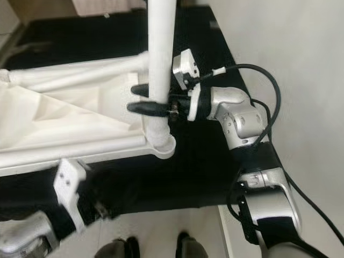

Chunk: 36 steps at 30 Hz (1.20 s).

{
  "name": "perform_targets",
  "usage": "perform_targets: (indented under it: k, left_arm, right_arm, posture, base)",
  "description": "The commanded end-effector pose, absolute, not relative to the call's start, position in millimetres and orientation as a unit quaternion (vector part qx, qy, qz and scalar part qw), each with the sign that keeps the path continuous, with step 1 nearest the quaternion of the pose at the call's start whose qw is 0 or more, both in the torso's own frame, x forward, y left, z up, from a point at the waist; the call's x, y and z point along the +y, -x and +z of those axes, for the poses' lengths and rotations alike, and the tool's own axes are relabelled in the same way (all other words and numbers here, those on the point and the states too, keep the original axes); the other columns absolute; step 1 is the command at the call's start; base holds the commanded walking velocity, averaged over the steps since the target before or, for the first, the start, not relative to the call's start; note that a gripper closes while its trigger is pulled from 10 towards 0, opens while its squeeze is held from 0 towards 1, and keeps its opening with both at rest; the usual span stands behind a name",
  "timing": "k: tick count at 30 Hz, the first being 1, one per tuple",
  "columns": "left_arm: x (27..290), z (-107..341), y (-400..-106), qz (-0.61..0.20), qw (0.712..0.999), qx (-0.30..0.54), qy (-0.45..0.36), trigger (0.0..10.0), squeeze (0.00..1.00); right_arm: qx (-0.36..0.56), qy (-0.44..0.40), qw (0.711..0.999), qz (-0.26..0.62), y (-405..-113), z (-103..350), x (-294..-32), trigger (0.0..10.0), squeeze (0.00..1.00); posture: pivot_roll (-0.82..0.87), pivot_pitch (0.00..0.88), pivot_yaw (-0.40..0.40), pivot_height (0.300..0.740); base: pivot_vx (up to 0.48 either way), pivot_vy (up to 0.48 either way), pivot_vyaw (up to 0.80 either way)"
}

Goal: Building children table

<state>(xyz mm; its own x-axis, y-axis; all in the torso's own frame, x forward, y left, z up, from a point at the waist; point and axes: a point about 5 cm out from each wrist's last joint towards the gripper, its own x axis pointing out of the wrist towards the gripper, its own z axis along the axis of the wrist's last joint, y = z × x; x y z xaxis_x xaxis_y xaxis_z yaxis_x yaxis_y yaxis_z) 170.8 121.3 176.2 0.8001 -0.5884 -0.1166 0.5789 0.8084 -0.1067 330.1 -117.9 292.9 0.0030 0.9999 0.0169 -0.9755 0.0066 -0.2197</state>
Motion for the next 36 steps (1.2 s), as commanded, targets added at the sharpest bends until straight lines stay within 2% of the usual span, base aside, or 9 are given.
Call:
perform_targets:
  k: [1, 6, 14, 21, 24, 26, 29, 33, 36]
  left_arm:
    - [127.4, 176.5, -168.0, -0.262, 0.962, 0.067, 0.027, 10.0, 0.00]
    - [133.6, 177.2, -150.1, -0.186, 0.981, 0.056, -0.013, 10.0, 0.00]
    - [123.1, 167.8, -121.0, -0.216, 0.972, 0.097, 0.006, 10.0, 0.00]
    - [119.3, 168.8, -118.7, -0.217, 0.973, 0.082, 0.005, 10.0, 0.00]
    - [117.6, 170.8, -119.6, -0.221, 0.972, 0.074, 0.016, 10.0, 0.00]
    - [117.3, 171.3, -119.8, -0.222, 0.972, 0.072, 0.018, 10.0, 0.00]
    - [117.2, 171.8, -119.9, -0.222, 0.972, 0.070, 0.019, 10.0, 0.00]
    - [115.1, 171.9, -122.0, -0.227, 0.972, 0.061, 0.020, 10.0, 0.00]
    - [114.8, 172.0, -122.7, -0.226, 0.972, 0.060, 0.021, 10.0, 0.00]
  right_arm:
    - [-0.086, 0.075, 0.671, 0.733, -323.1, 292.9, -108.8, 10.0, 0.00]
    - [-0.094, 0.078, 0.639, 0.760, -318.9, 298.0, -108.1, 10.0, 0.00]
    - [-0.125, 0.118, 0.616, 0.769, -315.8, 312.3, -107.5, 10.0, 0.00]
    - [-0.144, 0.168, 0.594, 0.774, -313.2, 332.5, -112.8, 10.0, 0.00]
    - [-0.126, 0.213, 0.562, 0.789, -303.5, 338.3, -112.9, 10.0, 0.00]
    - [-0.119, 0.225, 0.555, 0.792, -301.5, 338.0, -112.1, 10.0, 0.00]
    - [-0.115, 0.229, 0.550, 0.795, -300.5, 338.4, -110.6, 10.0, 0.00]
    - [-0.088, 0.237, 0.525, 0.813, -298.8, 334.2, -97.5, 10.0, 0.00]
    - [-0.080, 0.240, 0.525, 0.813, -301.3, 331.6, -93.7, 10.0, 0.00]
  posture:
    - [0.04, 0.421, 0.048, 0.740]
    - [0.06, 0.447, 0.063, 0.740]
    - [0.08, 0.467, 0.075, 0.740]
    - [0.08, 0.478, 0.081, 0.740]
    - [0.08, 0.481, 0.077, 0.740]
    - [0.08, 0.483, 0.076, 0.740]
    - [0.08, 0.483, 0.076, 0.740]
    - [0.06, 0.484, 0.061, 0.740]
    - [0.06, 0.484, 0.060, 0.740]
  base:
    - [0.000, 0.000, 0.00]
    - [0.000, 0.000, 0.00]
    - [0.000, 0.000, 0.00]
    - [0.000, 0.000, 0.00]
    - [0.000, 0.000, 0.00]
    - [0.000, 0.000, 0.00]
    - [0.000, 0.000, 0.00]
    - [0.000, 0.000, 0.00]
    - [0.000, 0.000, 0.00]
